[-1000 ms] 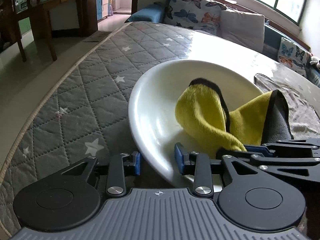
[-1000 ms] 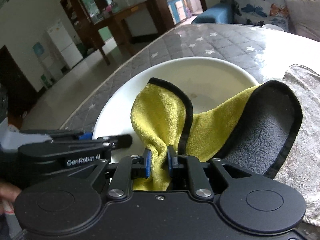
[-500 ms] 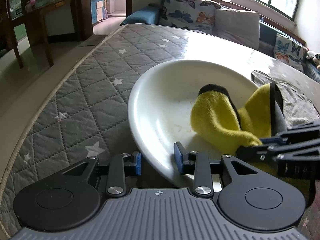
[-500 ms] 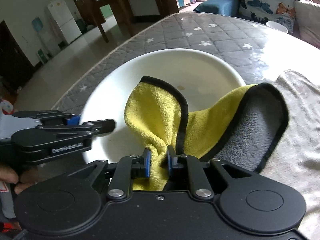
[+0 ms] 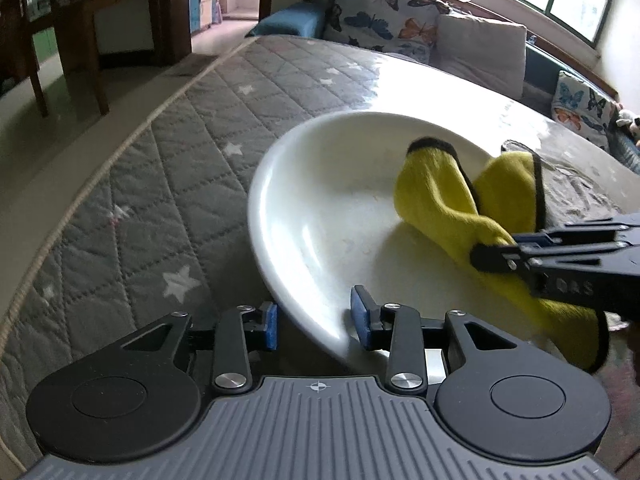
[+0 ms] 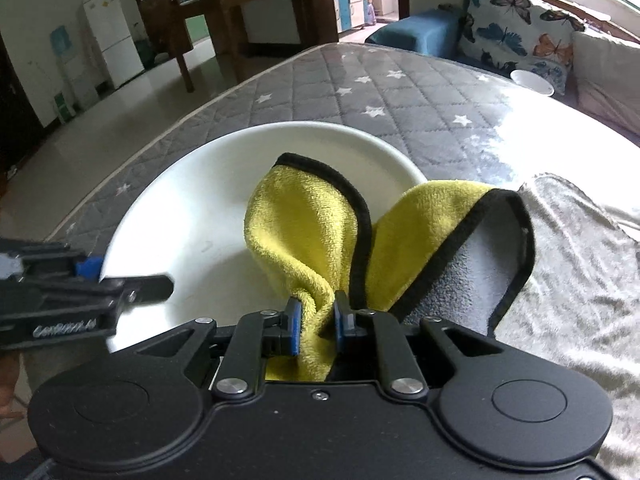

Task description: Clean bowl

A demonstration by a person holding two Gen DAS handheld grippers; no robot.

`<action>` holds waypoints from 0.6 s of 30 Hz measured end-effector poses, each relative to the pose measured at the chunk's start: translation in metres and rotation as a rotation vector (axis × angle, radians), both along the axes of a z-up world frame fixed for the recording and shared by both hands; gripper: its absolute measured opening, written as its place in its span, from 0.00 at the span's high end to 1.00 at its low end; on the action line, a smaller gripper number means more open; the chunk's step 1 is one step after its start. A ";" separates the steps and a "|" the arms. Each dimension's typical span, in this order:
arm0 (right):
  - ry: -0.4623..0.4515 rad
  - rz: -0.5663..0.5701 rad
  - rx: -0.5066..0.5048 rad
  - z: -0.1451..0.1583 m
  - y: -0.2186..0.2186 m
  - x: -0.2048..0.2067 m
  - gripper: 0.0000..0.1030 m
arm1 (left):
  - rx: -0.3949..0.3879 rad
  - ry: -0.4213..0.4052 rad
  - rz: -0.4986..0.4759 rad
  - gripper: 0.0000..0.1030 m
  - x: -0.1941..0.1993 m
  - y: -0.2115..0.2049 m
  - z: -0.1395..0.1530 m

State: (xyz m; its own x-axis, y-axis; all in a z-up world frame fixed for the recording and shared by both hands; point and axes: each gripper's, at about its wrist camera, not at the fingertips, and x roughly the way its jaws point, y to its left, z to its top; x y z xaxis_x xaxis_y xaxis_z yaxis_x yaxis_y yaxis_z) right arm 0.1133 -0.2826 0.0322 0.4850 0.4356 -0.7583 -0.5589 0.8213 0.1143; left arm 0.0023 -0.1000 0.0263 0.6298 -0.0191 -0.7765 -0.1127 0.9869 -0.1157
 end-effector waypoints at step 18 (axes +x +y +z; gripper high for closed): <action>0.009 0.011 0.019 0.000 0.003 -0.021 0.84 | 0.029 -0.012 -0.002 0.66 -0.006 -0.004 0.000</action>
State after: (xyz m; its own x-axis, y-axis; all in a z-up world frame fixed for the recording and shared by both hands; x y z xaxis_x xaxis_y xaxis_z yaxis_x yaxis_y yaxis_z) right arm 0.0925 -0.2794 0.0325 0.4735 0.4551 -0.7541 -0.5668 0.8128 0.1347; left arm -0.0039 -0.1039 0.0259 0.6388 0.0020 -0.7694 -0.1092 0.9901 -0.0881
